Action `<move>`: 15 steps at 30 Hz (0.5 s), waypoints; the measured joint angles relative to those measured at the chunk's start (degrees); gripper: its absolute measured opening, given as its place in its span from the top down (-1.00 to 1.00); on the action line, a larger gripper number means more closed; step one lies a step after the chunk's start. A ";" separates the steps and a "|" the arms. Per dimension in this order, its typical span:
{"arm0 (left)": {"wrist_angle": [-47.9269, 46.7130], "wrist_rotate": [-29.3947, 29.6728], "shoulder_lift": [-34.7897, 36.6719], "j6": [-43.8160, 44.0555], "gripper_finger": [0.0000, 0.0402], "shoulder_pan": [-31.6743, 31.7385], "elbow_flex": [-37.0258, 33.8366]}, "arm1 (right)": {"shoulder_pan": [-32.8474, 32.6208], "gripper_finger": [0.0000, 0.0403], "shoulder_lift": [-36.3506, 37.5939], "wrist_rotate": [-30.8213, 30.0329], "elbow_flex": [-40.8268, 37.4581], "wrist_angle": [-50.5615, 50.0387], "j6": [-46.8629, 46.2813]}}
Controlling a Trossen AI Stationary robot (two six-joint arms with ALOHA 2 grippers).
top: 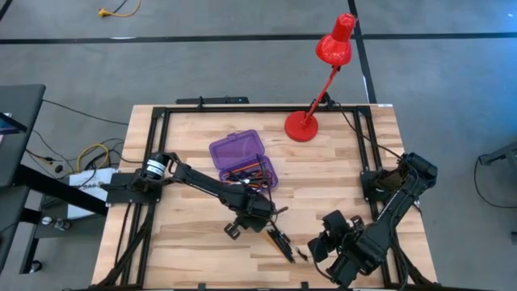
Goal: Pick & place school supplies into a supply box
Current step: Put the orange pencil into the purple supply box
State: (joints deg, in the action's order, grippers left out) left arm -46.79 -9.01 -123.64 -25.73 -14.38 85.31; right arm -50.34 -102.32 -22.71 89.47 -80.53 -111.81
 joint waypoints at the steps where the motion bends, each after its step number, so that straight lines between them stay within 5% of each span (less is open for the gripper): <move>1: -0.91 -0.29 0.02 0.43 0.91 0.01 0.02 | 0.17 0.37 0.00 -0.06 0.00 0.14 0.68; 15: -2.41 -0.49 0.09 5.01 0.87 0.03 -0.02 | 3.70 0.37 0.00 -0.14 0.01 -0.67 10.26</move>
State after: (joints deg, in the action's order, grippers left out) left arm -49.20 -9.51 -123.55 -20.72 -14.35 85.29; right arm -46.64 -102.32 -22.85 89.48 -81.19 -101.55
